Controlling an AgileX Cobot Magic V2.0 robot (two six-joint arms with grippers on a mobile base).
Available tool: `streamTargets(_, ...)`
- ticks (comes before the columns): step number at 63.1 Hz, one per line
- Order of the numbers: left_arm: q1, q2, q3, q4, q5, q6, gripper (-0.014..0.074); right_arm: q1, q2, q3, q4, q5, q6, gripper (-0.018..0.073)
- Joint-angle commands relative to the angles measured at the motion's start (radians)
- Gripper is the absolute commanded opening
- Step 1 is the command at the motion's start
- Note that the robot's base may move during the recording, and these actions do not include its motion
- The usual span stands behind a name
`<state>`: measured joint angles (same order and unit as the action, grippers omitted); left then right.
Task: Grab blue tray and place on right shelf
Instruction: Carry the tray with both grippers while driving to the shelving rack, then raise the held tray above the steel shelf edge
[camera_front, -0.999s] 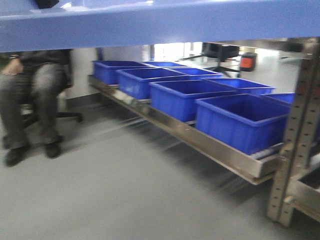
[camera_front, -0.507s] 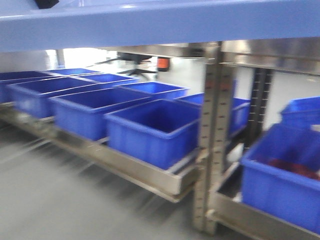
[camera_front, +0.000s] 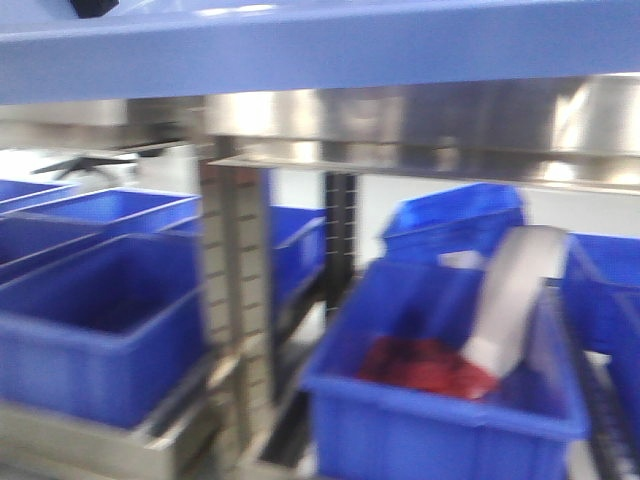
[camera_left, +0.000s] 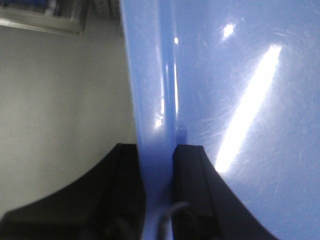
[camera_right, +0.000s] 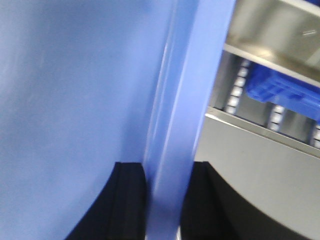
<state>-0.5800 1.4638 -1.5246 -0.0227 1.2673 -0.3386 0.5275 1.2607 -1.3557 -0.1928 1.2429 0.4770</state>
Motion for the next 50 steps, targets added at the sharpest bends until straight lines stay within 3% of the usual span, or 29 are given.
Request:
streamTargets(1, -0.02, -0.03, -0.028, -0.075, 0.07, 0.034, -0.0048, 0.012, -0.028, -0.03, 0.033, -0.109, -0.034, 0.0056)
streamTargets(50, -0.02, -0.03, -0.028, -0.075, 0.07, 0.034, -0.0049, 0.012, -0.028, -0.03, 0.033, -0.109, -0.034, 0.0056)
